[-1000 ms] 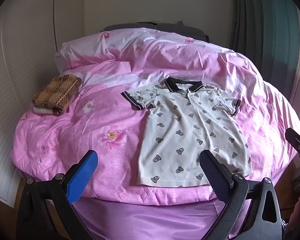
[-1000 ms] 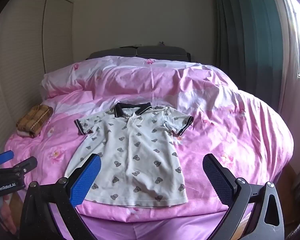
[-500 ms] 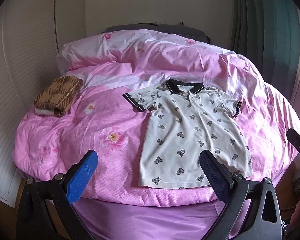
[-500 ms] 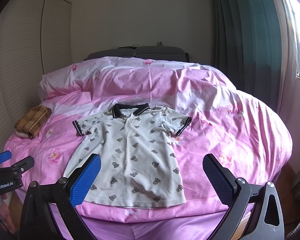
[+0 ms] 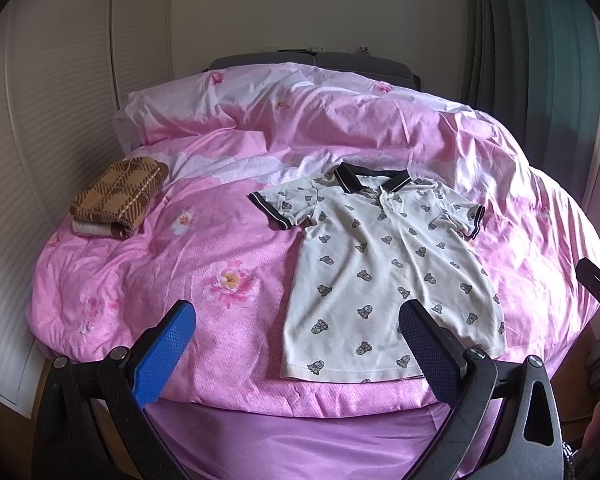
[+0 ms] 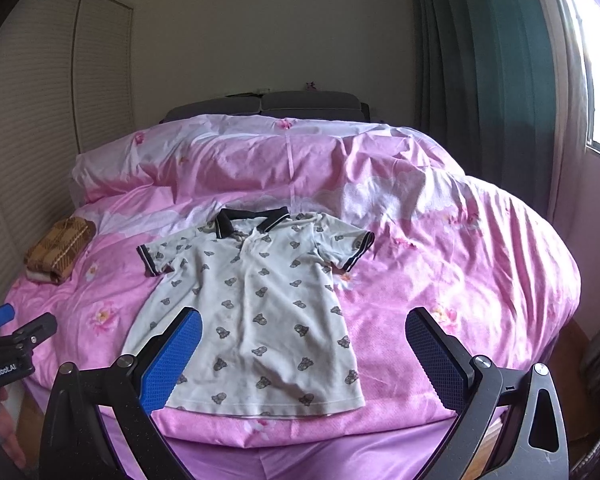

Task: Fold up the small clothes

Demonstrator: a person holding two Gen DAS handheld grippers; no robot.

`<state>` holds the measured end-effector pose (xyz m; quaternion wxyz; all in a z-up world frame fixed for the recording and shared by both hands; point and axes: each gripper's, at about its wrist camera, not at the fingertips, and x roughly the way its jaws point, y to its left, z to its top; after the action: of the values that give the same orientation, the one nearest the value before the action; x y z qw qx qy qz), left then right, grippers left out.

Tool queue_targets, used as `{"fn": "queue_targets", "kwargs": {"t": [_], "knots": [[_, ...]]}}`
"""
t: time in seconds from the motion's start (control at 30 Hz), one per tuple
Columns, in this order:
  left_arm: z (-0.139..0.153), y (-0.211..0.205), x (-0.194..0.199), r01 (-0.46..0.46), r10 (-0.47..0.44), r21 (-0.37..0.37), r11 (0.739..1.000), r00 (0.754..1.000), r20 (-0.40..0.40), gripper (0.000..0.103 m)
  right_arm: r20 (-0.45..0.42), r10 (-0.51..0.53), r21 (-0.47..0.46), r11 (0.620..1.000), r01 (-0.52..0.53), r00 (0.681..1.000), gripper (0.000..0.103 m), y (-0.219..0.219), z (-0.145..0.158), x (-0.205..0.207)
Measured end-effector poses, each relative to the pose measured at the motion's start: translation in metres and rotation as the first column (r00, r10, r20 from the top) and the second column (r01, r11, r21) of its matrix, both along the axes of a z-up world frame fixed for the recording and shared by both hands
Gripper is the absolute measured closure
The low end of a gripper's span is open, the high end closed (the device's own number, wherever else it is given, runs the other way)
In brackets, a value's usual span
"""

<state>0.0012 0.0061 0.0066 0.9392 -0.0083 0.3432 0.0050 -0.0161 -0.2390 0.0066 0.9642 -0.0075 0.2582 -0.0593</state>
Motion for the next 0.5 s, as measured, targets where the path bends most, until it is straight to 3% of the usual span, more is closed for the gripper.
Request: {"fn": "queue_targets", "kwargs": {"t": [0.5], "knots": [[0.0005, 0.0001, 0.001, 0.0, 0.0, 0.0, 1.0, 1.0, -0.001, 0.0, -0.001, -0.001, 0.006, 1.0, 0.001, 1.0, 0.0, -0.0005, 0.0002, 0.0006]]}}
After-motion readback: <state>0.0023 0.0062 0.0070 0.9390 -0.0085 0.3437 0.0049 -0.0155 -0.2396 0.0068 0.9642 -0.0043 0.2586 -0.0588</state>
